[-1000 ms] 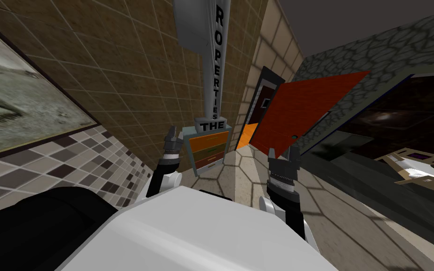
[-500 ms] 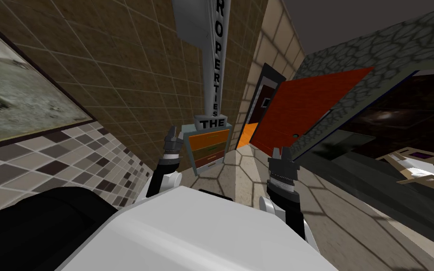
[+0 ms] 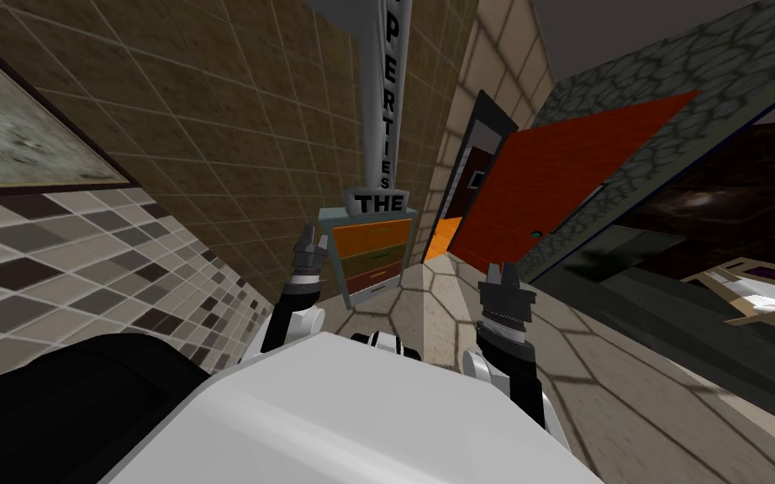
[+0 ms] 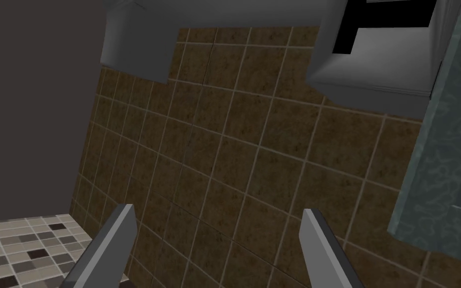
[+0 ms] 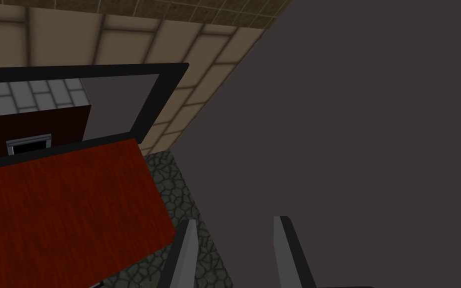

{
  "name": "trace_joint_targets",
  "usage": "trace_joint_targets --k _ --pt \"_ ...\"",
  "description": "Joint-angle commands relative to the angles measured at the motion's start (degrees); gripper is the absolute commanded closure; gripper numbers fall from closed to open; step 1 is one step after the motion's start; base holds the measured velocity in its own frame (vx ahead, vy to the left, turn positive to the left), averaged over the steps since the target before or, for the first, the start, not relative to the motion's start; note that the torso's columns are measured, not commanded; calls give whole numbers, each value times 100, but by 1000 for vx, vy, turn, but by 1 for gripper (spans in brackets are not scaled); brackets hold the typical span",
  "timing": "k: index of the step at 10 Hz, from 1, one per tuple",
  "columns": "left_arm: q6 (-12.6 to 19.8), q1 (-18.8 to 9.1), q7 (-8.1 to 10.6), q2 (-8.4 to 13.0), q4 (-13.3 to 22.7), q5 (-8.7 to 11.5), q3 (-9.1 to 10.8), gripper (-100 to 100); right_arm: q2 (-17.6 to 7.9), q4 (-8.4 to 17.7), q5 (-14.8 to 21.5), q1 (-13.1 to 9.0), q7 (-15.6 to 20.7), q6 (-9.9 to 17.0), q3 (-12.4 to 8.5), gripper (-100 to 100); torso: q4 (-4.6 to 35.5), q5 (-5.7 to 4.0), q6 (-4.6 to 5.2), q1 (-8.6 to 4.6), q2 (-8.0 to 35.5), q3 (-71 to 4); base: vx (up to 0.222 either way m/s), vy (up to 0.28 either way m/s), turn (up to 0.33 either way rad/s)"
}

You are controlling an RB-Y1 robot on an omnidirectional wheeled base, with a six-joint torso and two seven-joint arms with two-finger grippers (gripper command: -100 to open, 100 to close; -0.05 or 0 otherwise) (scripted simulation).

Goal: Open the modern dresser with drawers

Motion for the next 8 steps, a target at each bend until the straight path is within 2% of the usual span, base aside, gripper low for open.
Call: trace_joint_targets --k 1,5,6,8 --pt "78 1 10 383 17 31 38 -100 0 2 0 1 0 0 0 0 188 0 0 -2 188 -397 41 -27 39" --pt "332 4 41 872 70 133 160 -100 0 3 0 2 0 0 0 0 264 -1 0 -1 253 -546 86 -55 60" --pt "497 5 61 1002 104 199 239 -100 1 3 0 2 0 0 0 0 267 -1 0 -6 262 -541 155 -111 142" --pt "762 8 94 1108 159 305 367 -100 1 2 0 3 0 0 1 0 263 -4 1 -11 249 -549 188 -139 120"
